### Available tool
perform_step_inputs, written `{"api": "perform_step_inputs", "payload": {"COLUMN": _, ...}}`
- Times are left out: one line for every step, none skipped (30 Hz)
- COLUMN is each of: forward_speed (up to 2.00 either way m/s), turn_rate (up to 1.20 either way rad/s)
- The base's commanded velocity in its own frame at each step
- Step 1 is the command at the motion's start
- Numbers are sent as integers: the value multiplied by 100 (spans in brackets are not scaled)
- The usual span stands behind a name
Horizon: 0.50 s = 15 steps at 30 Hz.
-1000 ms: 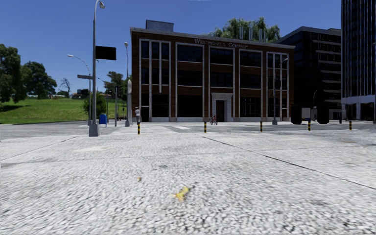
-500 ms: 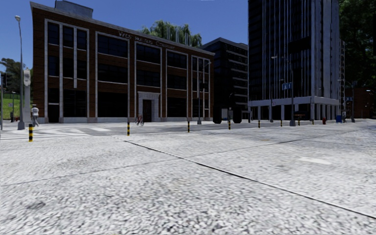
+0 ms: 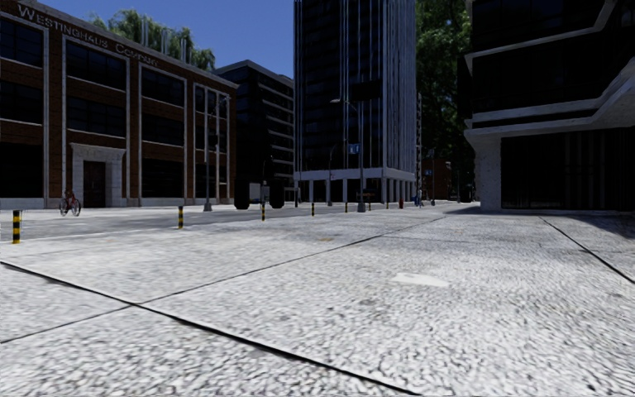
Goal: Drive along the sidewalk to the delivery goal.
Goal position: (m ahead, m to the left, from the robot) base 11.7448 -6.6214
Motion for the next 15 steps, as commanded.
{"api": "perform_step_inputs", "payload": {"forward_speed": 200, "turn_rate": -84}}
{"api": "perform_step_inputs", "payload": {"forward_speed": 200, "turn_rate": -84}}
{"api": "perform_step_inputs", "payload": {"forward_speed": 200, "turn_rate": -84}}
{"api": "perform_step_inputs", "payload": {"forward_speed": 200, "turn_rate": -84}}
{"api": "perform_step_inputs", "payload": {"forward_speed": 200, "turn_rate": -84}}
{"api": "perform_step_inputs", "payload": {"forward_speed": 200, "turn_rate": -84}}
{"api": "perform_step_inputs", "payload": {"forward_speed": 200, "turn_rate": -84}}
{"api": "perform_step_inputs", "payload": {"forward_speed": 200, "turn_rate": -84}}
{"api": "perform_step_inputs", "payload": {"forward_speed": 200, "turn_rate": -84}}
{"api": "perform_step_inputs", "payload": {"forward_speed": 200, "turn_rate": -84}}
{"api": "perform_step_inputs", "payload": {"forward_speed": 200, "turn_rate": -84}}
{"api": "perform_step_inputs", "payload": {"forward_speed": 200, "turn_rate": -84}}
{"api": "perform_step_inputs", "payload": {"forward_speed": 200, "turn_rate": -84}}
{"api": "perform_step_inputs", "payload": {"forward_speed": 200, "turn_rate": -84}}
{"api": "perform_step_inputs", "payload": {"forward_speed": 200, "turn_rate": -46}}
